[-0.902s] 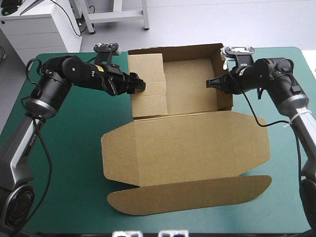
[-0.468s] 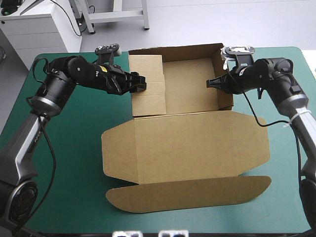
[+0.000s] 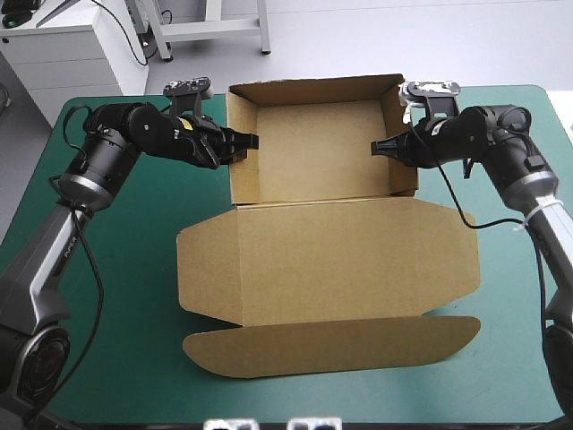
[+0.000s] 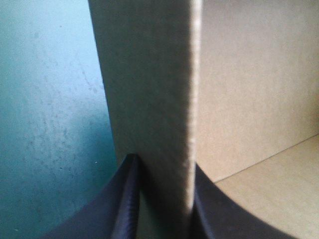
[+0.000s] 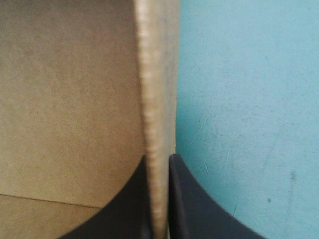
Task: Fold the box
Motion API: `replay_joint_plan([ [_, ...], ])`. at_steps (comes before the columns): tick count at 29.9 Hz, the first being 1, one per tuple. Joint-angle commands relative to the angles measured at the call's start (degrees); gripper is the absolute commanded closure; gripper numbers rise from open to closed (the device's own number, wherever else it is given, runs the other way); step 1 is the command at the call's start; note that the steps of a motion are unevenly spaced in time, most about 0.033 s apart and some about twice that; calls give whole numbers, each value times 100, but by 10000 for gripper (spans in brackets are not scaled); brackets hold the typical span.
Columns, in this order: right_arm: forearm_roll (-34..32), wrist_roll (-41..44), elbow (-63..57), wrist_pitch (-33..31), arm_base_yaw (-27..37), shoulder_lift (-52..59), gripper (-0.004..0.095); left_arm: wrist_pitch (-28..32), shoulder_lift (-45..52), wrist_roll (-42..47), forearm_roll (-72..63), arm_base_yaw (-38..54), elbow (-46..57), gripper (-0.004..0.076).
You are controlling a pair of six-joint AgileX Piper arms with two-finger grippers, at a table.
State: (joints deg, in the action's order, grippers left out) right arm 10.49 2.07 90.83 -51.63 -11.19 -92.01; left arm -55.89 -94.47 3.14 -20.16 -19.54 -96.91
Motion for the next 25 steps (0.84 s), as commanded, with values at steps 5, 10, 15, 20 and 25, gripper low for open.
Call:
replay_joint_plan([
  [5,318,-207,193,-32,14,157,924,275,175,-380,-90,-16,-208,732],
  [10,312,-360,193,-394,14,-64,924,100,-185,-414,40,-16,-208,732],
  [15,264,-318,193,-684,14,-444,924,-65,-688,-463,204,-16,-213,732],
  [20,253,-207,201,-758,-168,-893,924,-193,-1093,-463,572,-74,-233,732],
  [25,109,-52,299,-747,-421,-1296,924,-464,-1346,-451,1214,-203,-233,732],
])
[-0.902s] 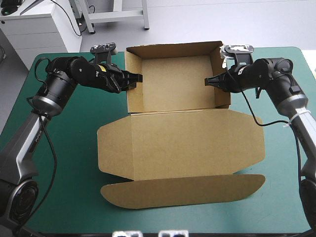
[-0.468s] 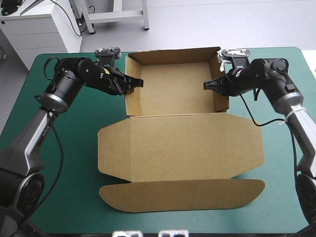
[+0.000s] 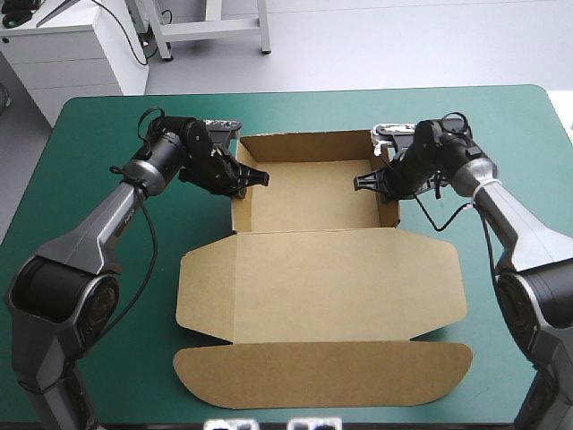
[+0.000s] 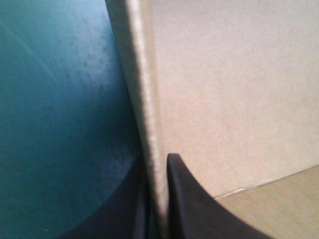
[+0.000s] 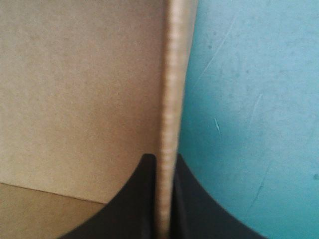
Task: Fold the box
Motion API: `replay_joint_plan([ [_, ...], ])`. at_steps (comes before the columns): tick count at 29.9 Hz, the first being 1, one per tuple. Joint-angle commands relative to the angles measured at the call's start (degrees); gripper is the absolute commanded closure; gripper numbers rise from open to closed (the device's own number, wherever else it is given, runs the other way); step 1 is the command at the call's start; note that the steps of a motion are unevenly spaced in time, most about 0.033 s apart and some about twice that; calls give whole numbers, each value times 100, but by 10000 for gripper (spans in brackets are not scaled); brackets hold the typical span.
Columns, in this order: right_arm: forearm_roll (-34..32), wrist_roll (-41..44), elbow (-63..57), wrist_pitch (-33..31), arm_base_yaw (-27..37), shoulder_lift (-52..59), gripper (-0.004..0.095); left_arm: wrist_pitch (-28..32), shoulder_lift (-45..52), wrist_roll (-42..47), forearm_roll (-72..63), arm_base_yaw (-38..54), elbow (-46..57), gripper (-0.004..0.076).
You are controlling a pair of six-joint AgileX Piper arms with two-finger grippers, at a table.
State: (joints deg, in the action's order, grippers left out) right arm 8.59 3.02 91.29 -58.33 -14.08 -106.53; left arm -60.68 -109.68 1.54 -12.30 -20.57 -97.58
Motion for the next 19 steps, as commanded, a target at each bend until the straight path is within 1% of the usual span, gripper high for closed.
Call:
replay_joint_plan([
  [1,261,-121,268,-88,-157,116,924,-13,164,-265,473,-100,-167,732],
  [5,188,11,292,-100,-158,56,924,-63,143,-265,653,-100,-167,732],
  [9,111,38,304,-315,-158,56,924,-179,143,-352,781,-100,-167,728],
  [10,99,38,304,-363,-158,56,924,-246,143,-532,694,-100,-167,717],
  [12,60,78,304,-430,-158,56,924,-303,143,-768,549,-100,-167,665],
  [15,-1,77,304,-534,-158,56,891,-303,143,-799,317,-89,-167,481],
  [17,-41,61,304,-610,-146,56,798,-316,143,-777,327,-89,-167,314],
  [18,-41,27,304,-642,-146,56,743,-325,143,-739,361,-89,-167,251],
  [19,-41,-13,304,-648,-146,56,661,-325,143,-704,374,-89,-167,190],
])
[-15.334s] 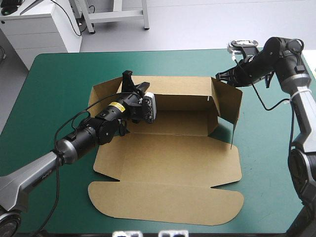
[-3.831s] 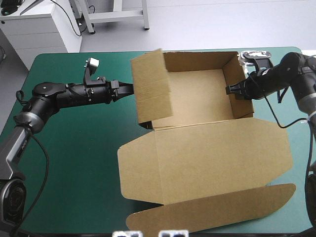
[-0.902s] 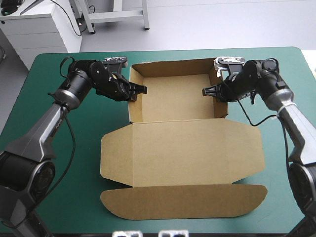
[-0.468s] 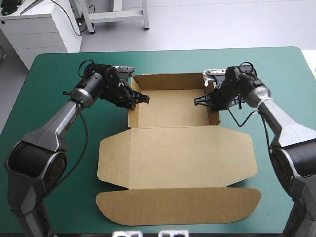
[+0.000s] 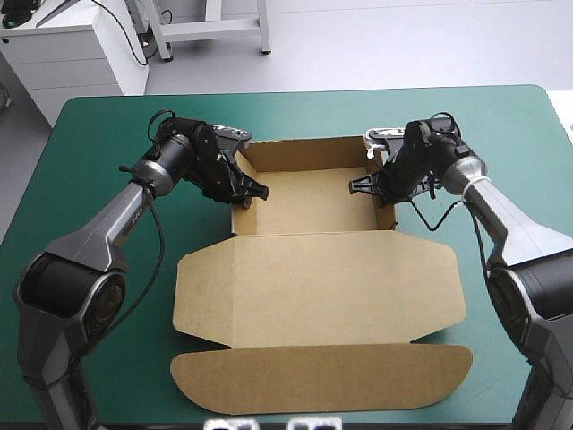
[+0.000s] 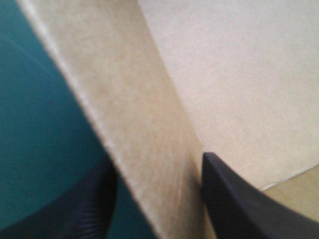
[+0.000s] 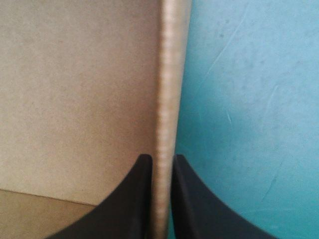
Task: Fold the box
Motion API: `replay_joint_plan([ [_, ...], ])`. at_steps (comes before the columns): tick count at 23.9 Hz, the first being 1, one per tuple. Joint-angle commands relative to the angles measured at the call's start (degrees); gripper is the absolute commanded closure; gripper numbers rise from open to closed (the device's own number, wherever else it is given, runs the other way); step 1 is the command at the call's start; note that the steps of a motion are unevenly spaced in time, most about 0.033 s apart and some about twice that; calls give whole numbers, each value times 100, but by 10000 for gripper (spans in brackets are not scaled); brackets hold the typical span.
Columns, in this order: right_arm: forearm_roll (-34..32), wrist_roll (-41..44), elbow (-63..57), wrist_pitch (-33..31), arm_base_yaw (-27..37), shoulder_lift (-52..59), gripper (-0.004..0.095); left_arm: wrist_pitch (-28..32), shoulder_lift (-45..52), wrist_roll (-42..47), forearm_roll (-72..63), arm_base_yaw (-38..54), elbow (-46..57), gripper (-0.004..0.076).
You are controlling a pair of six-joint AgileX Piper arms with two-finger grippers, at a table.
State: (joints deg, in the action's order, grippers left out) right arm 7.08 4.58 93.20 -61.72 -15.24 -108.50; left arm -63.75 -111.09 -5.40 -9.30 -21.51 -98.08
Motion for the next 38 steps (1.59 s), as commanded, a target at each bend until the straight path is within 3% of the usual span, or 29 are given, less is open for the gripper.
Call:
replay_joint_plan([
  [1,110,-206,113,-323,-30,254,566,-32,293,-10,74,6,-116,156],
  [4,110,-377,121,-299,-30,265,255,-10,304,-10,74,6,-172,155],
  [6,66,-387,166,-290,-30,276,133,-22,304,-10,16,6,-304,155],
  [12,18,-387,392,-349,-30,498,129,-362,304,-10,-402,6,-1116,156],
  [16,-173,-400,406,-383,-30,803,130,-949,313,-10,-262,14,-1804,174],
  [18,-234,-409,406,-394,-30,974,130,-1006,417,-10,-106,14,-1959,230],
  [19,-234,-458,406,-370,-30,1150,132,-995,661,-53,-91,14,-1971,341],
  [20,-234,-458,406,-342,-30,1226,132,-995,789,-90,-70,14,-1971,396],
  [21,-234,-491,406,-314,-30,1323,132,-995,1077,-231,-67,14,-1920,540],
  [24,-234,-491,406,-301,-30,1351,136,-1005,1557,-602,-87,14,-1682,720],
  [25,-234,-491,406,-301,-30,1351,137,-1005,1709,-710,-87,14,-1571,731],
  [34,-113,-513,406,-12,-30,1193,140,-982,4800,-804,699,14,2693,730],
  [38,-14,-562,406,-37,-30,745,140,-267,5877,-471,639,14,4669,730],
])
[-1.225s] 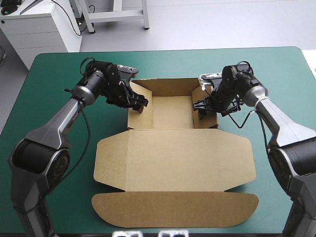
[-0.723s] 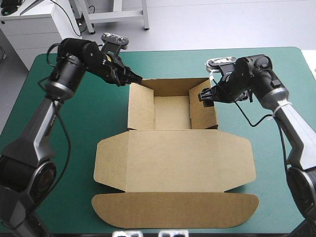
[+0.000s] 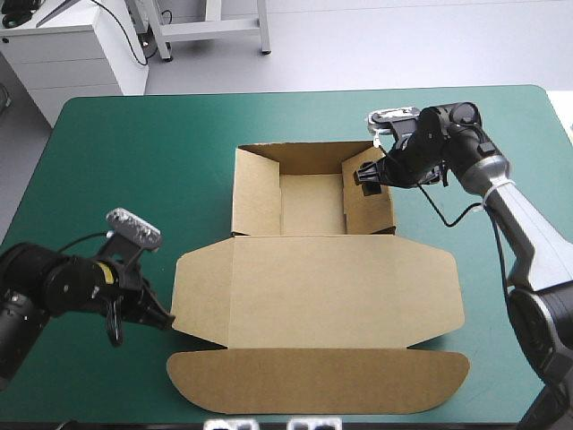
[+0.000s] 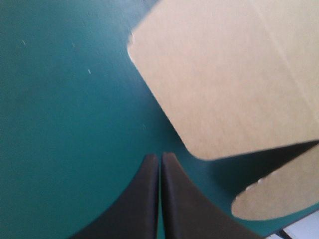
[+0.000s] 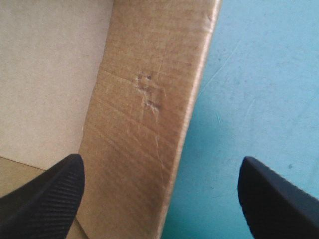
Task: Fold the box
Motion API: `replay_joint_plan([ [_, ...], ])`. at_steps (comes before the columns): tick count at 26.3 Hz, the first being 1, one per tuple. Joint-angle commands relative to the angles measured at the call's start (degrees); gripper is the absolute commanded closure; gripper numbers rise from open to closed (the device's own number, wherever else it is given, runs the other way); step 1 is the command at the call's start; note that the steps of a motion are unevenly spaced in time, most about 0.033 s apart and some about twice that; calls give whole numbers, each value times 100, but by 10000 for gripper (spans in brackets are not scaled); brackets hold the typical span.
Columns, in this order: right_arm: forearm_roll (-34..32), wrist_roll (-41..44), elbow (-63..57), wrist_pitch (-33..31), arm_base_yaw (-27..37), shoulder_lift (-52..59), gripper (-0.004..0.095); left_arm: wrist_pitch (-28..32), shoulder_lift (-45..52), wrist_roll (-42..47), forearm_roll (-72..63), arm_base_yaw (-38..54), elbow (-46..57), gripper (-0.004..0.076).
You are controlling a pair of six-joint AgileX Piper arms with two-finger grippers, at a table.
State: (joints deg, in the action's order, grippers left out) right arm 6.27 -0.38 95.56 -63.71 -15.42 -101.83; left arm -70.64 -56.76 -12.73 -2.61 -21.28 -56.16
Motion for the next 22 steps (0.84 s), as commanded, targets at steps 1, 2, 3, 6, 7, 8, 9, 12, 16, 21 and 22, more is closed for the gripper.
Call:
replay_joint_plan([
  [1,67,-107,170,163,-12,-15,140,718,629,409,-30,-9,806,730],
  [2,53,-143,170,189,-12,-128,140,960,794,533,-30,-9,1091,730],
  [3,24,-143,170,221,-12,-226,140,1135,940,634,-30,-9,1333,730],
  [6,27,-143,180,449,-12,-419,140,1420,1217,727,-30,-9,1834,730],
  [7,26,-143,180,494,-12,-465,140,1464,1226,727,-30,-9,1909,730],
  [8,39,-143,180,550,-12,-488,140,1502,1226,727,-30,-9,1977,731],
  [9,39,-143,193,565,-12,-510,140,1546,1226,727,-30,-9,2029,732],
  [12,39,-143,217,565,-12,-561,173,1689,1226,727,-41,-9,2152,732],
  [16,63,-143,217,542,-12,-582,428,1846,1226,934,-49,-9,2152,732],
  [21,63,-208,217,529,-12,-582,924,1976,1216,960,-49,-9,2152,732],
  [22,28,-234,238,529,-12,-582,917,1975,1216,960,-49,-9,2152,732],
])
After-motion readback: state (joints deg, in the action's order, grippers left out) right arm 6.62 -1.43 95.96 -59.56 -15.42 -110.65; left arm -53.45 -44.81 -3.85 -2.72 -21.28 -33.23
